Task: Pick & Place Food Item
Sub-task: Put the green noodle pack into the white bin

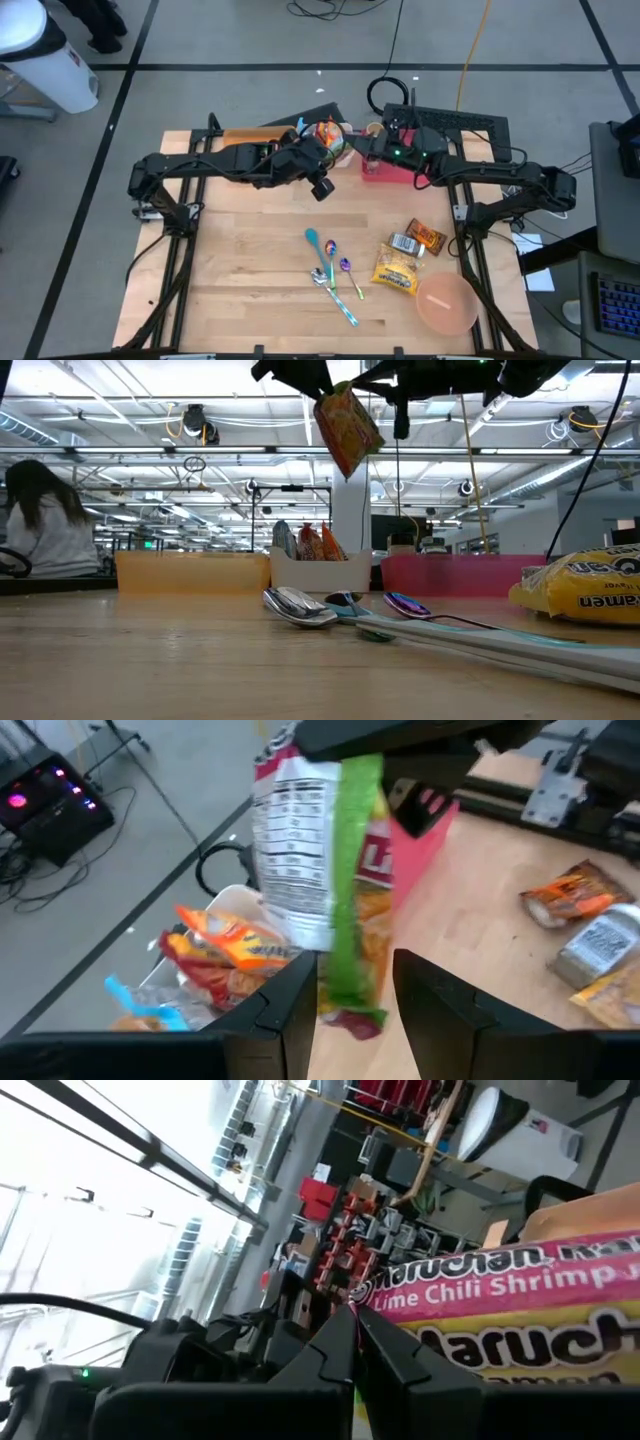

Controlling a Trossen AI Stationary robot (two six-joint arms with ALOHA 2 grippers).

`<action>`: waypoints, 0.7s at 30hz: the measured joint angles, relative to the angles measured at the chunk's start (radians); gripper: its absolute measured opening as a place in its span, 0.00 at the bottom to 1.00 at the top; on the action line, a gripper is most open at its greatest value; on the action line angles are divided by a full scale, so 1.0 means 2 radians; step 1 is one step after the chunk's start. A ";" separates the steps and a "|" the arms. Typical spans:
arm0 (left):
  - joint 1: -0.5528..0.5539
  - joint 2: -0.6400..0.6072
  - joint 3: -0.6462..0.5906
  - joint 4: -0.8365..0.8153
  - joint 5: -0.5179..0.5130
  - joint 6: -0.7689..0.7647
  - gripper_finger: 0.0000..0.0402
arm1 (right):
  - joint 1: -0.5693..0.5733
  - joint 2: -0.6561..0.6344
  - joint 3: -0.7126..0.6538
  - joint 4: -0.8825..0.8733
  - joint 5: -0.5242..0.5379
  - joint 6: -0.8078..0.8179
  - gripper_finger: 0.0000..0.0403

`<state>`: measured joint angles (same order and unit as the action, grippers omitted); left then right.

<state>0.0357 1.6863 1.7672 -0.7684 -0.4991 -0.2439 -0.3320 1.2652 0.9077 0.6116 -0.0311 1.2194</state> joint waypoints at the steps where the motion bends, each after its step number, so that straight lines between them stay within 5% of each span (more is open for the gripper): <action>1: 0.001 0.001 0.000 0.006 0.002 0.003 0.34 | 0.000 0.000 0.000 0.004 0.000 0.000 0.00; 8: 0.008 0.002 0.000 0.009 0.004 0.002 0.31 | 0.000 0.000 0.000 0.009 -0.011 0.000 0.00; 18: 0.015 0.002 0.000 0.009 0.007 0.002 0.03 | 0.000 0.000 0.000 0.009 -0.013 0.000 0.00; 21: 0.015 0.002 0.000 0.011 0.009 0.009 0.02 | 0.000 0.000 0.000 0.009 -0.013 -0.003 0.00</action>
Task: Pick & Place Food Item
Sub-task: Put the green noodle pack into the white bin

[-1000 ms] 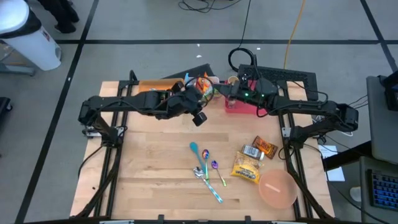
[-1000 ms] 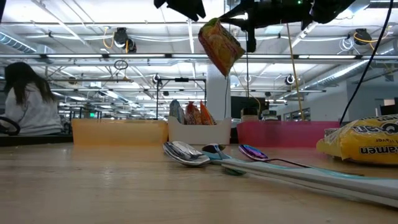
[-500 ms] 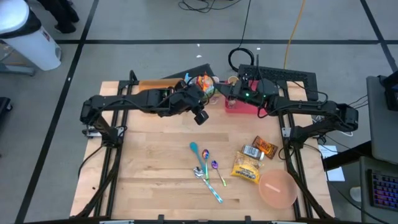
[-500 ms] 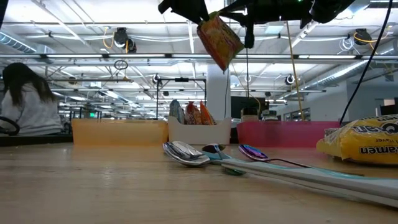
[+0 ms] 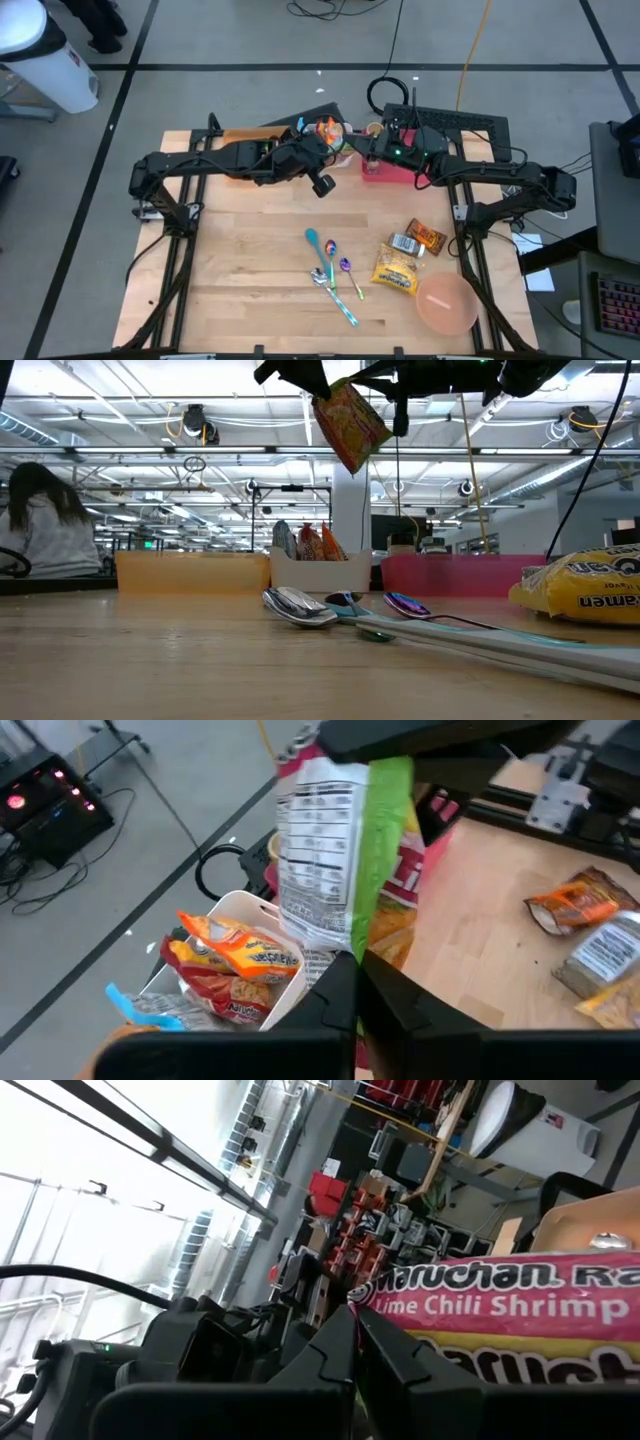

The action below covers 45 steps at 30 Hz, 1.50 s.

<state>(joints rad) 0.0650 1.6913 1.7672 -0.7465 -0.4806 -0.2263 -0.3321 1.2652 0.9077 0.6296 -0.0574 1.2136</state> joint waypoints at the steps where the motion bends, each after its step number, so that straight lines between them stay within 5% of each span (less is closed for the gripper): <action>1: 0.000 0.000 0.000 0.001 0.007 0.007 0.02 | 0.000 0.000 0.000 0.000 0.000 -0.003 0.00; 9: 0.000 -0.004 0.000 0.008 0.048 0.022 0.01 | -0.007 0.000 0.000 0.047 -0.027 -0.065 0.06; 24: 0.000 -0.027 0.000 -0.005 0.182 0.036 0.00 | -0.063 -0.001 0.010 0.140 -0.201 -0.104 0.53; 35: 0.007 -0.027 0.000 -0.004 0.255 0.017 0.00 | -0.047 0.000 0.115 -0.127 -0.325 -0.335 0.53; 45: 0.014 -0.027 0.000 -0.003 0.257 0.017 0.00 | -0.039 0.000 0.136 -0.258 -0.330 -0.444 0.53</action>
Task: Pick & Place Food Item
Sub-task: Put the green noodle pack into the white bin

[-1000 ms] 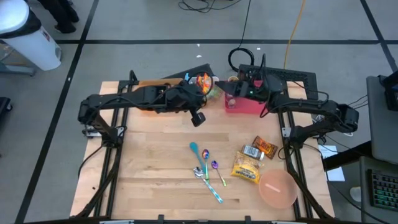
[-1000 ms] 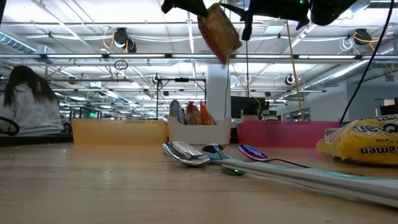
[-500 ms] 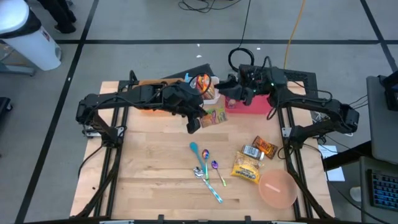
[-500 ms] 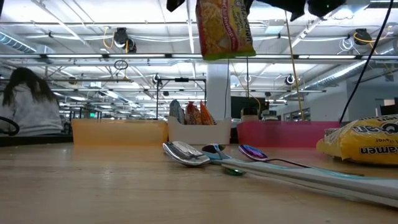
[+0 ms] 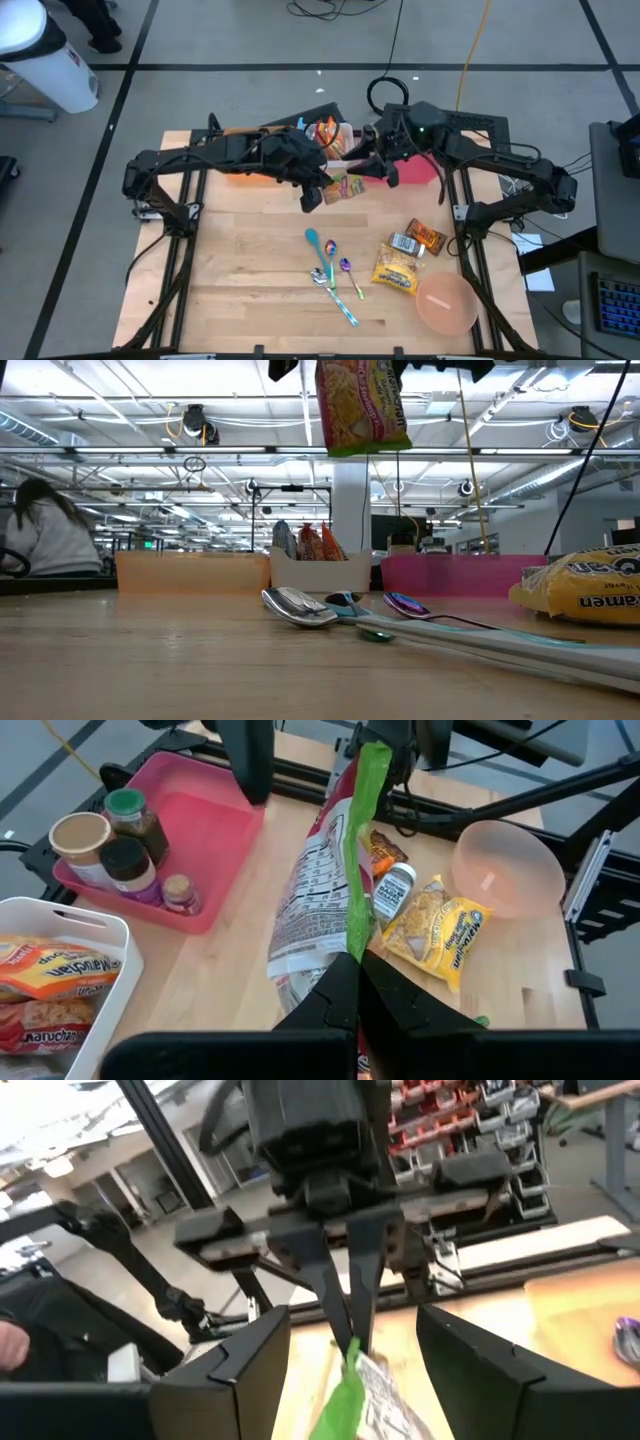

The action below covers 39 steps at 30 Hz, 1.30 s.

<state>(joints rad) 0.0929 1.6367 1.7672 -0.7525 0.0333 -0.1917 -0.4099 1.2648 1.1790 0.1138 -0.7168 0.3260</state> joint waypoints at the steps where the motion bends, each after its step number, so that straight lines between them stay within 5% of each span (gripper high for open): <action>1: 0.003 0.000 0.000 0.000 0.005 0.000 0.00 | 0.000 0.000 0.000 -0.005 -0.001 -0.004 0.52; 24: 0.026 0.000 0.000 0.001 0.023 -0.010 0.00 | -0.001 0.000 0.000 -0.080 0.028 -0.078 0.50; 39: 0.025 0.000 0.000 0.001 0.032 -0.011 0.00 | -0.005 0.000 0.000 -0.088 0.044 -0.078 0.07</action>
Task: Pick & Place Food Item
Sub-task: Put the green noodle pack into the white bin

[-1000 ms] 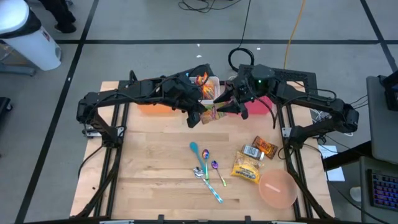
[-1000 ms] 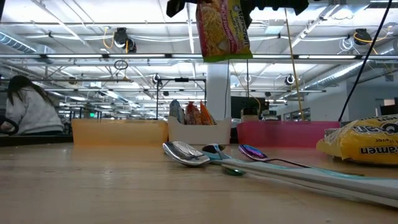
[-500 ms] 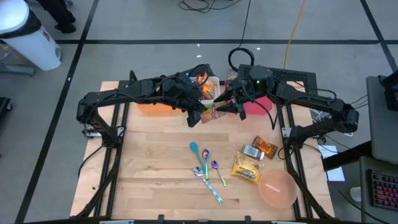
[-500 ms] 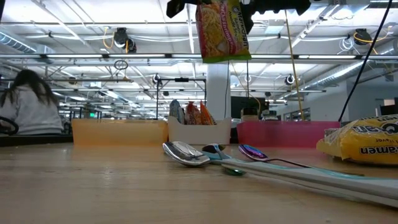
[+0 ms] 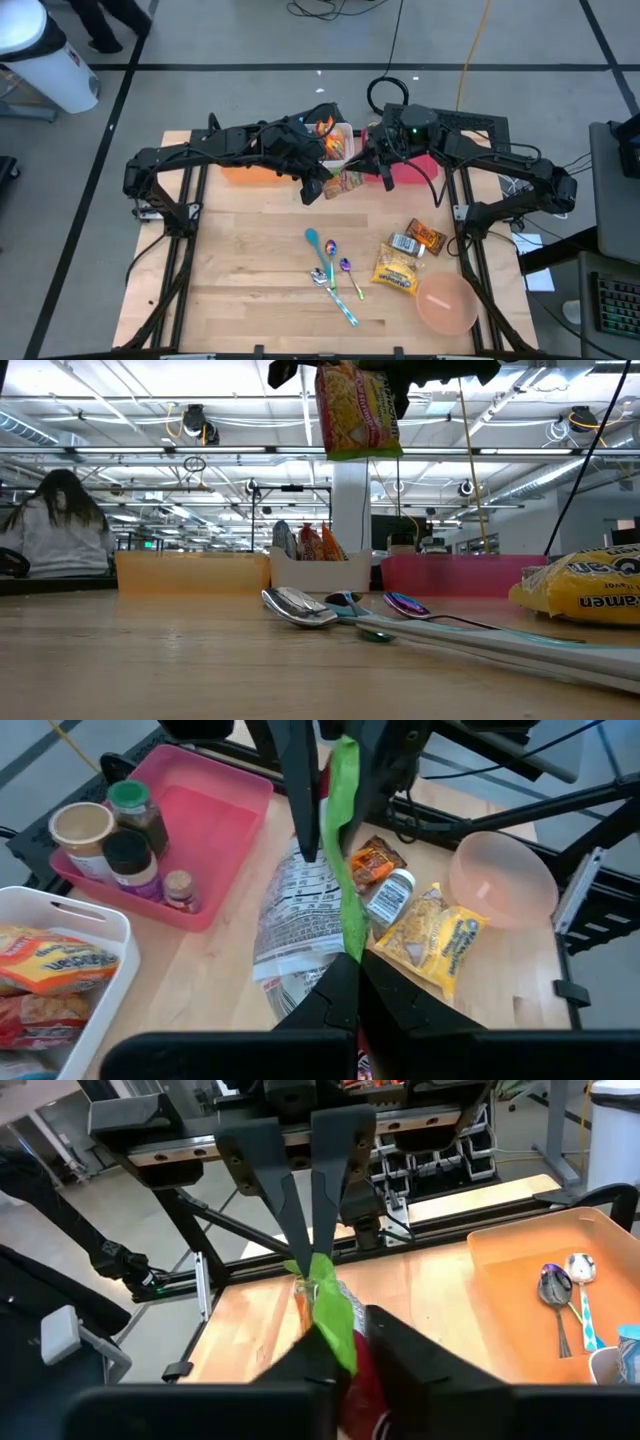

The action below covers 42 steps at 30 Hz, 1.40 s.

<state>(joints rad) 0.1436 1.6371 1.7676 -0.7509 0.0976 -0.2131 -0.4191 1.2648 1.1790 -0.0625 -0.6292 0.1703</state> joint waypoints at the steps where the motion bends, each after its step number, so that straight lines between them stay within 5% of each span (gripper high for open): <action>1: 0.000 0.000 0.000 0.000 0.004 -0.002 0.00 | 0.000 0.000 0.000 0.000 0.000 0.000 0.04; 14: 0.013 0.000 0.000 0.000 0.011 -0.029 0.13 | 0.001 0.000 0.000 0.001 0.000 0.014 0.00; 29: 0.035 0.000 0.001 0.113 0.088 -0.042 0.53 | 0.001 0.000 -0.001 -0.001 0.000 0.031 0.00; 42: 0.035 0.005 0.001 0.070 0.078 -0.030 0.57 | 0.001 0.000 -0.001 0.007 0.000 0.040 0.00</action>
<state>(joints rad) 0.2129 1.6472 1.7691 -0.6106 0.2534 -0.2739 -0.4169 1.2648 1.1778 -0.0486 -0.6296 0.2502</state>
